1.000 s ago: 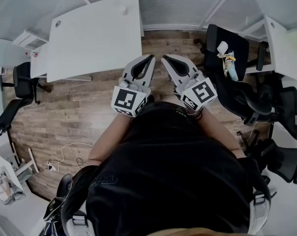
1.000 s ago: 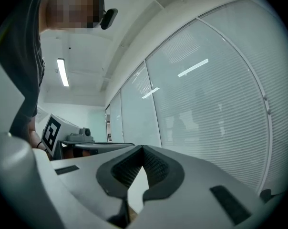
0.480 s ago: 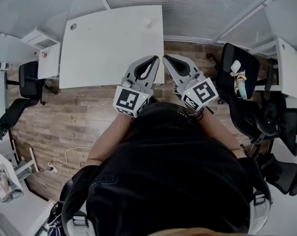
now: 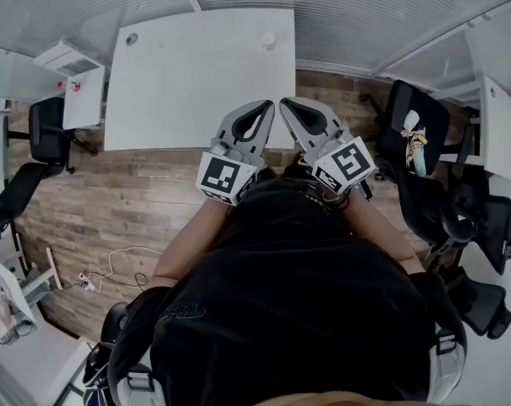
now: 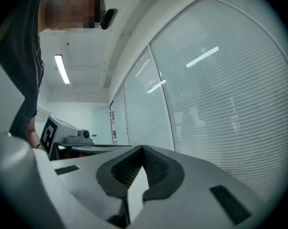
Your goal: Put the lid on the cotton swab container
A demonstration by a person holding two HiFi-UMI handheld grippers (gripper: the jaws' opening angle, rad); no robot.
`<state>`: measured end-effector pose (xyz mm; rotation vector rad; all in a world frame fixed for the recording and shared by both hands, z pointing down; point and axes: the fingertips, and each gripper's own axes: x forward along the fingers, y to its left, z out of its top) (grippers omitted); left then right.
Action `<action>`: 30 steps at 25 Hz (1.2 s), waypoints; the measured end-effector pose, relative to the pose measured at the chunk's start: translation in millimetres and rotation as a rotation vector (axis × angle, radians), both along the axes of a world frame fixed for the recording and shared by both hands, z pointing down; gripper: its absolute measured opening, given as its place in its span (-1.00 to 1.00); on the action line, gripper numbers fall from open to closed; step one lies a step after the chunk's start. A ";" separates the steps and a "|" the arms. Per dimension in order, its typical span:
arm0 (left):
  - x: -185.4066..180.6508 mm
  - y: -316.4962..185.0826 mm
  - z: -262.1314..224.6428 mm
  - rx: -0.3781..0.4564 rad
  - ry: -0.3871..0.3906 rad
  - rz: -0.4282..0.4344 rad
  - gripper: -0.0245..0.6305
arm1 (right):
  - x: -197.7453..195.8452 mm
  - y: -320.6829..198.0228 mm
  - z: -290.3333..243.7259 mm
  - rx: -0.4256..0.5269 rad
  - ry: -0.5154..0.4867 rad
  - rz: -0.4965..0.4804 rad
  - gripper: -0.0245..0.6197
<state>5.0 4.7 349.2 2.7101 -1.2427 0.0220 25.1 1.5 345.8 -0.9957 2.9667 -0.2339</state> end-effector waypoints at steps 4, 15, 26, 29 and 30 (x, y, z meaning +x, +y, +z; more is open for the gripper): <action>-10.4 -5.8 4.7 -0.011 0.002 -0.026 -0.88 | -9.8 -7.3 5.9 -0.013 0.003 -0.026 -0.85; -12.2 -39.2 1.5 -0.003 -0.007 -0.086 -0.88 | -14.8 -46.0 3.5 -0.008 -0.018 -0.103 -0.85; 16.1 -90.9 1.7 -0.002 -0.042 -0.183 -0.87 | 17.6 -96.8 1.4 -0.011 -0.031 -0.187 -0.85; 16.0 -102.5 3.3 0.000 -0.049 -0.223 -0.87 | 25.6 -102.8 3.6 -0.011 -0.032 -0.214 -0.85; 17.2 -106.1 4.5 -0.001 -0.052 -0.227 -0.87 | 28.7 -105.4 5.0 -0.011 -0.031 -0.219 -0.85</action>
